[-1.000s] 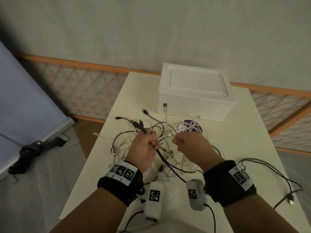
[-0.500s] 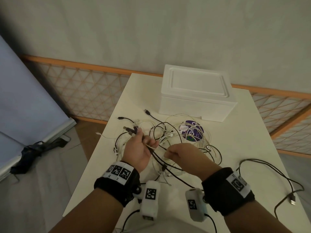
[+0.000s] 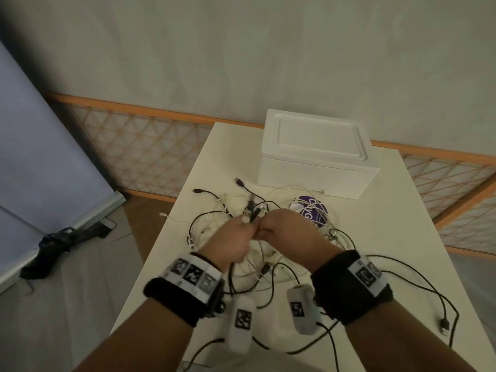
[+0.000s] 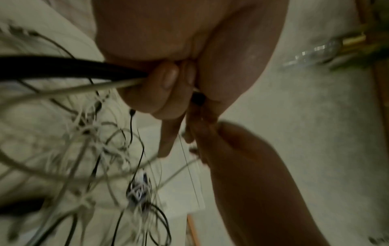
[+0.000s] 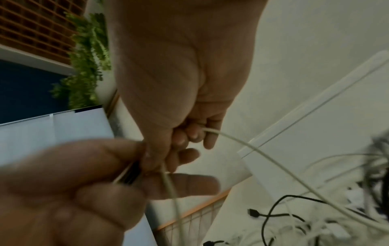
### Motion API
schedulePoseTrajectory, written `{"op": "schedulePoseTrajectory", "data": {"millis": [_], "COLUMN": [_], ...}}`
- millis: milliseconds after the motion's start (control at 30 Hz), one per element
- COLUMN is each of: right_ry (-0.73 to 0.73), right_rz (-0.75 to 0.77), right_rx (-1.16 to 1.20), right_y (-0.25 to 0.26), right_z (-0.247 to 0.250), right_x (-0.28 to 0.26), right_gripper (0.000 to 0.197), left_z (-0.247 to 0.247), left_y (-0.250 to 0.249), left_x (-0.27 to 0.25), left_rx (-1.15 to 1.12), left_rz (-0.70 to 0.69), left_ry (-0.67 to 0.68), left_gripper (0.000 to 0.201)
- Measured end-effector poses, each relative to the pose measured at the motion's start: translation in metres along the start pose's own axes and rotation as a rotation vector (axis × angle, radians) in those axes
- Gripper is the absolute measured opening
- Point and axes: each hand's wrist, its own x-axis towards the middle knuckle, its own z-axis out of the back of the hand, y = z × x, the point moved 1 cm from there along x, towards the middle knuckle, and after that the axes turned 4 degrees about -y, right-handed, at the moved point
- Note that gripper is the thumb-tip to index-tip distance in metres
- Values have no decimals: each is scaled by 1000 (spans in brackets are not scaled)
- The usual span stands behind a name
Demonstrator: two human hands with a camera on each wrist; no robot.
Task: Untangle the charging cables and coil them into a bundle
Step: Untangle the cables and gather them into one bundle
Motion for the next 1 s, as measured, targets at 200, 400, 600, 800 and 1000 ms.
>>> {"op": "schedulePoseTrajectory", "data": {"millis": [200, 400, 600, 800, 1000], "right_ry": [-45, -199, -40, -111, -276], "right_rz": [24, -271, -157, -196, -289], "right_rx": [108, 139, -14, 183, 304], "right_y": [-4, -43, -13, -5, -51], "right_z": [10, 42, 14, 11, 45], "right_x": [-15, -37, -13, -8, -42], "right_gripper": [39, 14, 22, 24, 6], "left_z": [31, 108, 66, -3, 29], "left_y": [2, 35, 8, -13, -8], "left_x": [-9, -1, -4, -7, 14], "left_rx": [92, -1, 755, 526, 300], "left_rz": [6, 48, -282, -343, -290], "left_ry": [47, -251, -191, 178, -145], "left_gripper": [33, 29, 23, 31, 25]}}
